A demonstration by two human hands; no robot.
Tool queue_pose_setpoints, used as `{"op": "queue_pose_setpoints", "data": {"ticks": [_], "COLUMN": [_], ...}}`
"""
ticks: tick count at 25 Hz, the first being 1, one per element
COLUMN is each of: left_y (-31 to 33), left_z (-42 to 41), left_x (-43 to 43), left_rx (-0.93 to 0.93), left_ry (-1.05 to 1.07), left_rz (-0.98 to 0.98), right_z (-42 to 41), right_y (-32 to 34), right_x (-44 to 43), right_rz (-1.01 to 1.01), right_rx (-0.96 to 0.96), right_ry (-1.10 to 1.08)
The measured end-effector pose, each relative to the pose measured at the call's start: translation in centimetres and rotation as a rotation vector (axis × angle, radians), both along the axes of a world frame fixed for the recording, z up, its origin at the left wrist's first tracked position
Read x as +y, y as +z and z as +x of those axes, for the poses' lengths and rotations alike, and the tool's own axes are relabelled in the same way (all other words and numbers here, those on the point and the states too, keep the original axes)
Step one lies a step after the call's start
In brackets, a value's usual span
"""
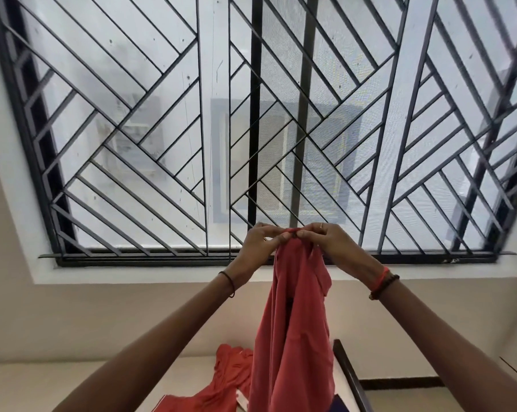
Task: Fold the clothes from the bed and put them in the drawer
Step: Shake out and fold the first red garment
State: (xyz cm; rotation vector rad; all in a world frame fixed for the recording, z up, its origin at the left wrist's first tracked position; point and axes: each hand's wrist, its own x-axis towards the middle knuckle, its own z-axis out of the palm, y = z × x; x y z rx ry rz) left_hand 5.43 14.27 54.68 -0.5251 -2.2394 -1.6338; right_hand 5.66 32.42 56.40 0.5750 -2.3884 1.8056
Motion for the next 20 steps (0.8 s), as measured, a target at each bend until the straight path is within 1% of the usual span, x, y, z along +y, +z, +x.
{"op": "queue_pose_setpoints", "data": {"ticks": [2, 4, 5, 7, 9, 11, 13, 15, 16, 17, 18, 20], "left_y": [-0.1, -0.3, -0.4, -0.8, -1.0, -1.1, -1.3, -2.0, -2.3, -2.5, -2.6, -2.5], "left_z": [0.3, 0.9, 0.9, 1.0, 1.1, 1.0, 1.2, 1.3, 1.3, 1.1, 1.0, 0.8], "left_x": [0.0, 0.3, 0.5, 0.6, 0.7, 0.7, 0.8, 1.0, 1.1, 1.2, 1.2, 1.3], "left_rx": [-0.046, -0.143, -0.2, -0.284, -0.339, -0.405, -0.507, -0.595, -0.622, -0.637, -0.646, -0.635], "left_ry": [-0.026, -0.113, -0.151, -0.174, -0.164, -0.152, -0.146, -0.139, -0.127, -0.116, -0.11, -0.115], "left_rz": [0.064, 0.148, 0.183, 0.233, 0.298, 0.349, 0.403, 0.463, 0.487, 0.503, 0.517, 0.556], "right_z": [-0.2, -0.4, -0.4, -0.7, -0.9, -1.0, -0.9, -0.4, 0.2, 1.0, 1.9, 3.3], "right_y": [-0.1, -0.3, -0.5, -1.0, -1.4, -1.7, -2.0, -2.5, -2.9, -3.5, -4.2, -5.9], "right_x": [-0.3, -0.3, -0.4, -0.7, -0.9, -1.1, -1.3, -1.5, -1.8, -2.4, -3.1, -4.5], "right_rz": [-0.084, -0.181, -0.221, -0.26, -0.28, -0.264, -0.154, 0.015, 0.062, 0.073, 0.073, 0.112], "right_rx": [0.008, -0.044, -0.084, -0.154, -0.184, -0.179, -0.092, 0.123, 0.239, 0.311, 0.332, 0.304], "right_ry": [-0.053, -0.093, -0.08, -0.014, 0.035, 0.01, -0.122, -0.403, -0.521, -0.562, -0.54, -0.45]}}
